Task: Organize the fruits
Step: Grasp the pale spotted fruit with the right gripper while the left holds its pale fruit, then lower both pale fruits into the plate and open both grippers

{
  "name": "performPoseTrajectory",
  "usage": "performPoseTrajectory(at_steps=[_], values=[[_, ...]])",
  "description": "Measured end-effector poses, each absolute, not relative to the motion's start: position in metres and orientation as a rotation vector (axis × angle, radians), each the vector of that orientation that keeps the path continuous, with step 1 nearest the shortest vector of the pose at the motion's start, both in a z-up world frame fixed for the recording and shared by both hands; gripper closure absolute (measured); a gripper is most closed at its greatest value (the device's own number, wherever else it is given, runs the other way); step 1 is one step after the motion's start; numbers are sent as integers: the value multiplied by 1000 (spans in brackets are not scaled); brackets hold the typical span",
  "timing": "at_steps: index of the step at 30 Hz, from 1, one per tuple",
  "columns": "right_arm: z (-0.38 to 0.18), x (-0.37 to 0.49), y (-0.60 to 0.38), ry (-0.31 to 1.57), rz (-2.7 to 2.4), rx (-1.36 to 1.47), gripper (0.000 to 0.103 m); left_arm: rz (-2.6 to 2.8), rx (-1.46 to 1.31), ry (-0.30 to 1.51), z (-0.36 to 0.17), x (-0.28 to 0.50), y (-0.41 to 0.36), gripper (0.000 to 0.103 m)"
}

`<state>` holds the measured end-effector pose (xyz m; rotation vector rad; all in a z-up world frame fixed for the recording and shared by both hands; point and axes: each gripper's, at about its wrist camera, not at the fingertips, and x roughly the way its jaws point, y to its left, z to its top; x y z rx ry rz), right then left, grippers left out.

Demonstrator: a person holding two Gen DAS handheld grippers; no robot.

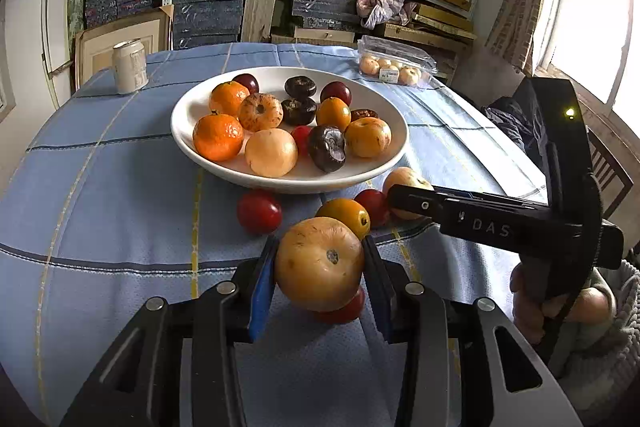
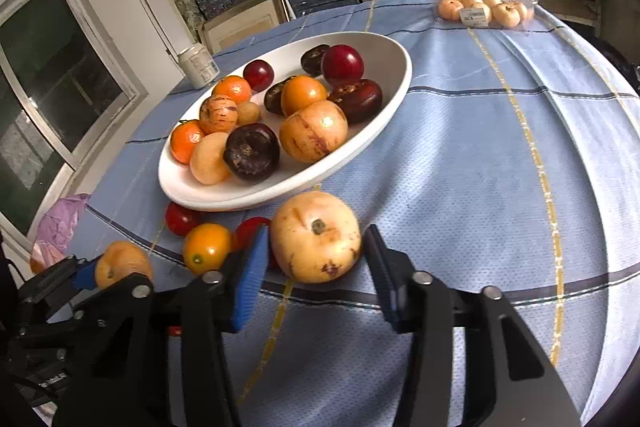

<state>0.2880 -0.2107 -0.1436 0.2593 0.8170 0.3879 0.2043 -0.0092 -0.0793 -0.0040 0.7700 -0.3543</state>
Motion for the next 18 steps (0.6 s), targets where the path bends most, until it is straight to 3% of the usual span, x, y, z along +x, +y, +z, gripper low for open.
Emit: performPoseTrajectory(at_steps=[10,18], values=[[-131,264,-227,742,382,297,59,-322,-1,749,-77,205,-8,62],[-91,258,-260,630,319,315,59,-315,18,704,-33,237,-13,62]])
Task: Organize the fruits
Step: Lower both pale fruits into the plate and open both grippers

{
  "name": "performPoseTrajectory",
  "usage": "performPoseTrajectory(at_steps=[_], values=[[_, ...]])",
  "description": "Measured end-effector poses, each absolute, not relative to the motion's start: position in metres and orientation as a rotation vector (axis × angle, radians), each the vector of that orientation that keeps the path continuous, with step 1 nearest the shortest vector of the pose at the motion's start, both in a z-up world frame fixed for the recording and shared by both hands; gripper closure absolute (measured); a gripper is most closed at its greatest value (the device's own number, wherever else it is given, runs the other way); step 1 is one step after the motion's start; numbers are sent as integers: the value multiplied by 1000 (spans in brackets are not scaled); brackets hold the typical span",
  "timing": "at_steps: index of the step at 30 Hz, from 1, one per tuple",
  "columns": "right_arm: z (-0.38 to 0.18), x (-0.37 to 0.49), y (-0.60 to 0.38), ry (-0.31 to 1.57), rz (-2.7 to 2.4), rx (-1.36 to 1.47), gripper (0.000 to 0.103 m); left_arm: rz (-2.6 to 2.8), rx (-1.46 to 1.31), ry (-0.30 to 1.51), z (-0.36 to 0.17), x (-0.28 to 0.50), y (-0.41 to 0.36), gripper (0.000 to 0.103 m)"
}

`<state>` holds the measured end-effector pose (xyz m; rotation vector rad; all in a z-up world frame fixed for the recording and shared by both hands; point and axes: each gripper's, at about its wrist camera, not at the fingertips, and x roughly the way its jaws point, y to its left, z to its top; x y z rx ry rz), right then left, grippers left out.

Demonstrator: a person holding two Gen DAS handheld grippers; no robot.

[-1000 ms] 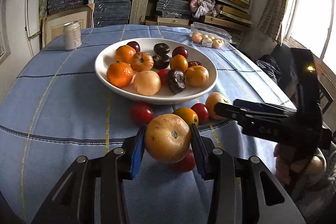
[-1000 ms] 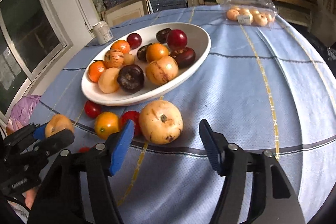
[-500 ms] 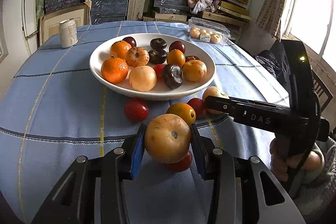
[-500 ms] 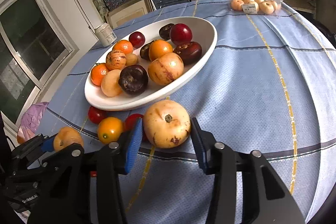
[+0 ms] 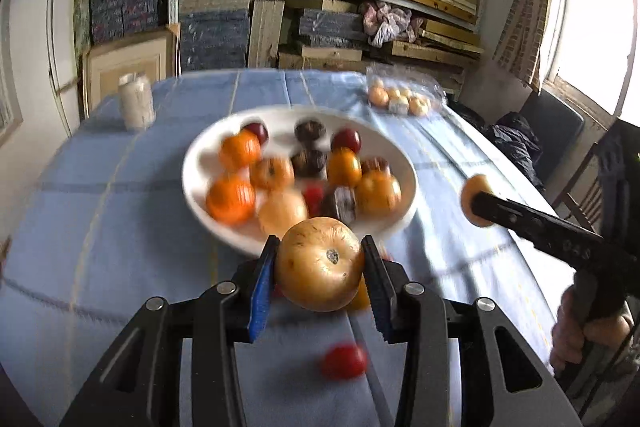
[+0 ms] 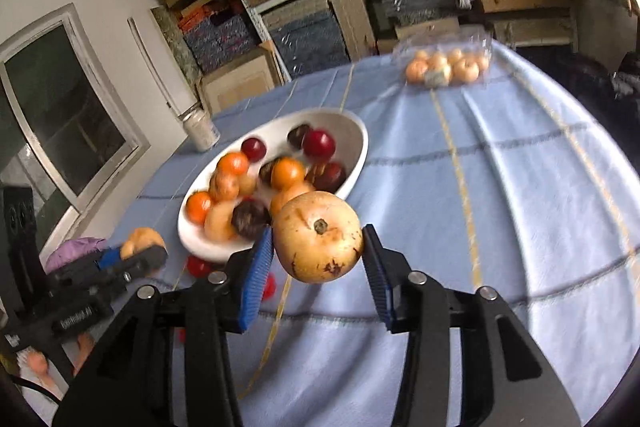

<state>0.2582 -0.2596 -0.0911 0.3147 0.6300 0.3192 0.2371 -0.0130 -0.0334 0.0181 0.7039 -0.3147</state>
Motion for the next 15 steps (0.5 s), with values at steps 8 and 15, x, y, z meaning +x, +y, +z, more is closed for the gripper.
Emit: performPoseTrajectory(at_steps=[8,15], values=[[-73,307,-233,630,346,221,59,-261,43,724,-10,335,-31,62],[-78,361,-209,661,354,165,59,-219,23,802,-33,403,-42,62]])
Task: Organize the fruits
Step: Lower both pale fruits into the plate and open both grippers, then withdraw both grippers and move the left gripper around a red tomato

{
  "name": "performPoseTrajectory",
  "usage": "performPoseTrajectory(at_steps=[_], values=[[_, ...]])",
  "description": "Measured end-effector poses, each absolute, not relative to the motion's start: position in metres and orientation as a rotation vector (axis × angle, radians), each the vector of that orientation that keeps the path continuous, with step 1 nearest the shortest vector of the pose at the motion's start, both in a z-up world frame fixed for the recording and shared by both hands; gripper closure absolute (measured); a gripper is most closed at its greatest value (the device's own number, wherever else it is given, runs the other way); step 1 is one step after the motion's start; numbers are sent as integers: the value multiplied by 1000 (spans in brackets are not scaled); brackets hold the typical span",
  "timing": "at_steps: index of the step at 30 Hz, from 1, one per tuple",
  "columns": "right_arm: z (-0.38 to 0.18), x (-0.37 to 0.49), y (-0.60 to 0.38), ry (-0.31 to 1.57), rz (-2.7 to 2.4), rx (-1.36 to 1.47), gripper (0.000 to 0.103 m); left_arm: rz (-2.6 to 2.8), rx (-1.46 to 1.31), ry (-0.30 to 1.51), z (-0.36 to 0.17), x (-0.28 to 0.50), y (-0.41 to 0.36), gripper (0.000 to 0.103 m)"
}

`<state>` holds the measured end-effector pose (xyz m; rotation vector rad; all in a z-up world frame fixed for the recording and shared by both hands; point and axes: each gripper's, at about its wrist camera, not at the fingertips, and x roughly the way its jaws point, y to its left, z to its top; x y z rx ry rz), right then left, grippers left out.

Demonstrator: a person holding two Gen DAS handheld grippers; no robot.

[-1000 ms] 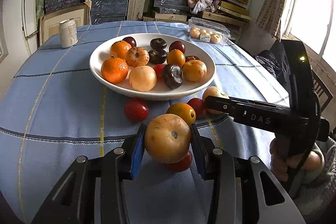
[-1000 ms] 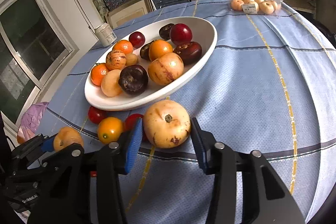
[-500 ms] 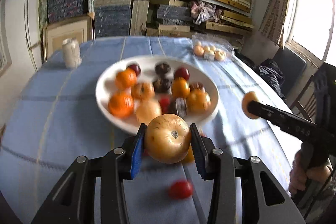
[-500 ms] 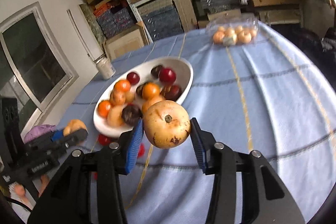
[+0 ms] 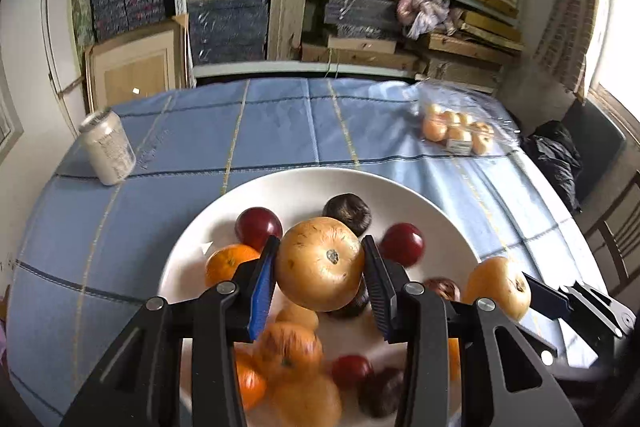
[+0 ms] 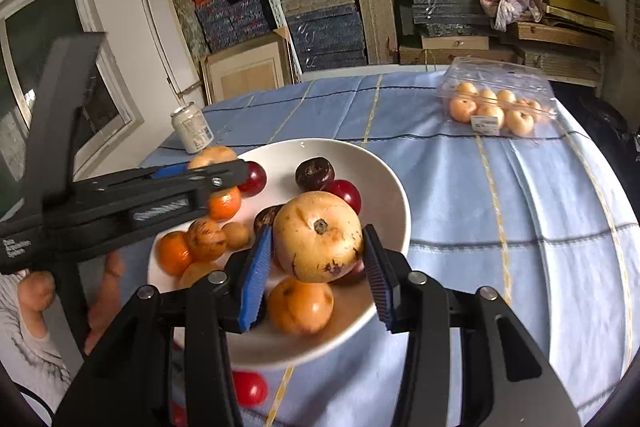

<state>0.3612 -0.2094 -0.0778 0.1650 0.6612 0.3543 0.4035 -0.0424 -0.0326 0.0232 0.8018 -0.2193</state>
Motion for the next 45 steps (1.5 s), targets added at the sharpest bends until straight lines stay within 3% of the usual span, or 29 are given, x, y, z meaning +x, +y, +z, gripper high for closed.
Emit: performPoseTrajectory(at_steps=[5,7,9,15,21,30,45], values=[[-87,378,-202,674,357,153,57,-205,40,825,-46,420,-45,60],[-91,377,-202,676,354,146,49,-197,44,817,-44,419,-45,48],[-90,375,-207,665,355,157,49,-194,31,807,-40,417,-42,38],[-70,353,-225,602,350,201,48,-186,18,767,-18,394,-28,38],[-62,303,-250,530,351,310,39,-144,60,712,-5,332,-6,37],[-92,235,-242,551,363,272,38,-117,33,742,-48,254,20,36],[-106,223,-240,592,348,263,35,-161,57,797,-83,260,9,37]])
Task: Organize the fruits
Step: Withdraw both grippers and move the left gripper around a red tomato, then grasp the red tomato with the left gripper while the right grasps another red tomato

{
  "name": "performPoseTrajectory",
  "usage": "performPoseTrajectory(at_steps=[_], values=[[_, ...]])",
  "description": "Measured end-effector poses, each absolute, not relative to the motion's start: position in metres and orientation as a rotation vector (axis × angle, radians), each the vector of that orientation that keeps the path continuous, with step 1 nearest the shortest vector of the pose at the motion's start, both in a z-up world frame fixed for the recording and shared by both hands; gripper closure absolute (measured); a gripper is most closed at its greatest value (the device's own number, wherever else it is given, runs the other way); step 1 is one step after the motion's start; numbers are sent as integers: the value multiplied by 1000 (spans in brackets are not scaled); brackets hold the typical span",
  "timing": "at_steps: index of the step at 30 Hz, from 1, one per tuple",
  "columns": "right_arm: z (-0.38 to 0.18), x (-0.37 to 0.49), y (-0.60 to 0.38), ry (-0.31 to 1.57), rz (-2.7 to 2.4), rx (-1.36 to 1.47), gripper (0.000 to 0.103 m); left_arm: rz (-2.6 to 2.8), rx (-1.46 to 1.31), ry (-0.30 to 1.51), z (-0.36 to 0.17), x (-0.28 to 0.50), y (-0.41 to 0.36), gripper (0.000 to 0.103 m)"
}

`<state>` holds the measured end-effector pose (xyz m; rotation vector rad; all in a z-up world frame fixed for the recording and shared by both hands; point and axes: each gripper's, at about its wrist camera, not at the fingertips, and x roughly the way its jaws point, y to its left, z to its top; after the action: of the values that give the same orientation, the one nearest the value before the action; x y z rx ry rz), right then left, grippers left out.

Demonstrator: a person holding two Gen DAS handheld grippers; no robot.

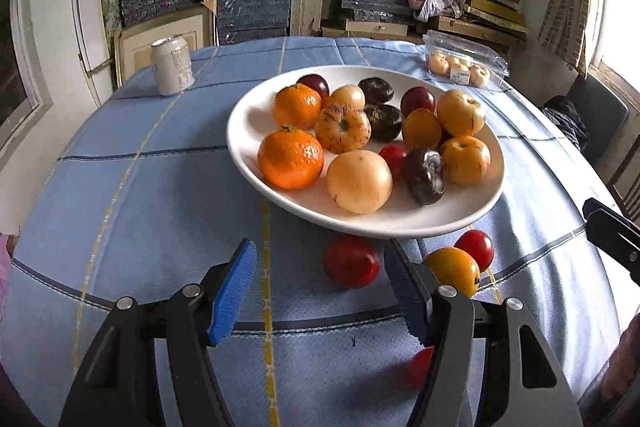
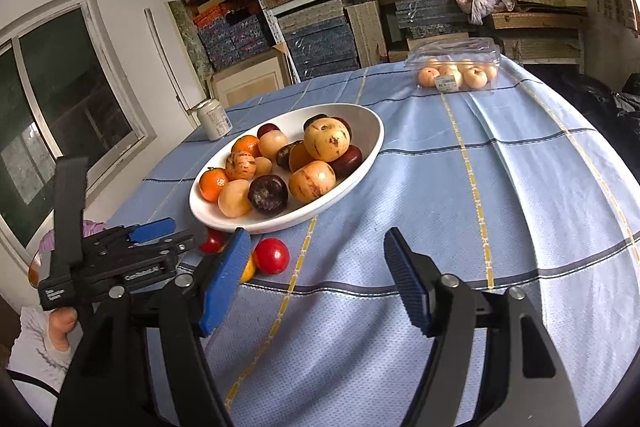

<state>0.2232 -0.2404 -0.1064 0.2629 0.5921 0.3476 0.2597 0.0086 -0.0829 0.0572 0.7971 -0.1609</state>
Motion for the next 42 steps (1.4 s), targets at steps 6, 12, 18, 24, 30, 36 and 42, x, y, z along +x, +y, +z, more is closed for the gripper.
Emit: performPoseTrajectory(at_steps=[6,12,18,24,30,36,42], values=[[-106,225,-238,600,352,261,33,-201,91,815,-91,264,1,53],[-108,229,-237,613,352,257,33,-261,86,831,-96,269,-4,62],[-113,232,-232,633,350,235,33,-275,66,834,-97,272,-1,70],[-119,236,-213,666,372,139,42,-247,64,803,-87,263,7,70],[-128,251,-182,730,389,1,51,-246,56,775,-78,258,12,70],[-136,269,-171,784,403,-6,62,-257,43,765,-72,255,14,70],[-137,279,-162,805,436,18,62,-265,27,761,-68,255,17,70]])
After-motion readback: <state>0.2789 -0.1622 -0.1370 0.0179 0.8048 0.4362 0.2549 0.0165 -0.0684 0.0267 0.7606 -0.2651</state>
